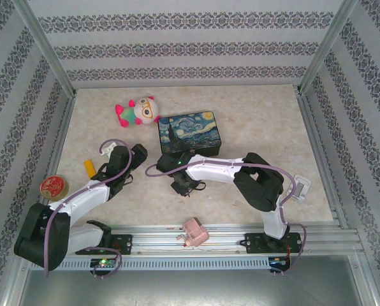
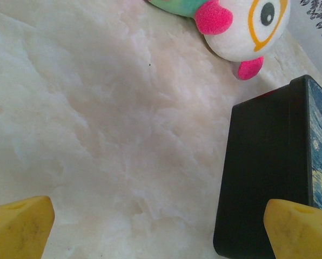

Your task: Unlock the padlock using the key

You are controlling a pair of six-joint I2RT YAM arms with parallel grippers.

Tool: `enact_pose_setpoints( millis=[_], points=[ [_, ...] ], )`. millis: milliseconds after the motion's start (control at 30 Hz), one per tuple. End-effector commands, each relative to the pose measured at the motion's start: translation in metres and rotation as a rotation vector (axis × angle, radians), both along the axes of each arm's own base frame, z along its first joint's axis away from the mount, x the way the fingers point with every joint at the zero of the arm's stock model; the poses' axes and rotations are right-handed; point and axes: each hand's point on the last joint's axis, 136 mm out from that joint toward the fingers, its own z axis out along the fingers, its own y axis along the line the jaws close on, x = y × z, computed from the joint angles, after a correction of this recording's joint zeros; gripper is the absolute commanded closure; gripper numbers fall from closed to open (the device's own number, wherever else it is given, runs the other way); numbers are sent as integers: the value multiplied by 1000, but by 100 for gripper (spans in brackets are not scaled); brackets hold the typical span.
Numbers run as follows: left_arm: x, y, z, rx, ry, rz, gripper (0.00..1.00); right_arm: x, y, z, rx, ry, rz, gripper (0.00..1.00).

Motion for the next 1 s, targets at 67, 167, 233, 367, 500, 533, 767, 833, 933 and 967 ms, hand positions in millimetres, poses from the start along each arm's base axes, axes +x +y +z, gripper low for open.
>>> enact_pose_setpoints(
  millis=[67,167,233,367,500,533,767,833,933,967],
  points=[
    [6,2,6,-23,-24,13,1,-4,-5,2,-1,14,-13,72],
    [6,2,6,-23,-23,13,1,-7,-8,2,-7,18,-14,72],
    [6,2,6,-25,-25,12,1,-8,-10,1,-10,19,-14,71],
    [6,1,7,-28,-26,10,1,-8,-13,1,-21,16,-14,70],
    [6,0,7,-29,-26,7,1,-7,-14,1,-21,10,-18,72],
    [6,0,7,-31,-27,6,1,-7,-13,2,-20,11,-17,73],
    [8,-4,11,-30,-38,-19,1,-4,-13,12,23,11,-50,89],
    [10,-6,13,-27,-47,-34,1,-2,-15,17,39,7,-65,94],
    [13,-9,19,-22,-64,-58,1,2,-19,27,65,-1,-91,98],
    [15,-10,22,-19,-72,-69,1,3,-20,31,76,-5,-98,100]
  ],
)
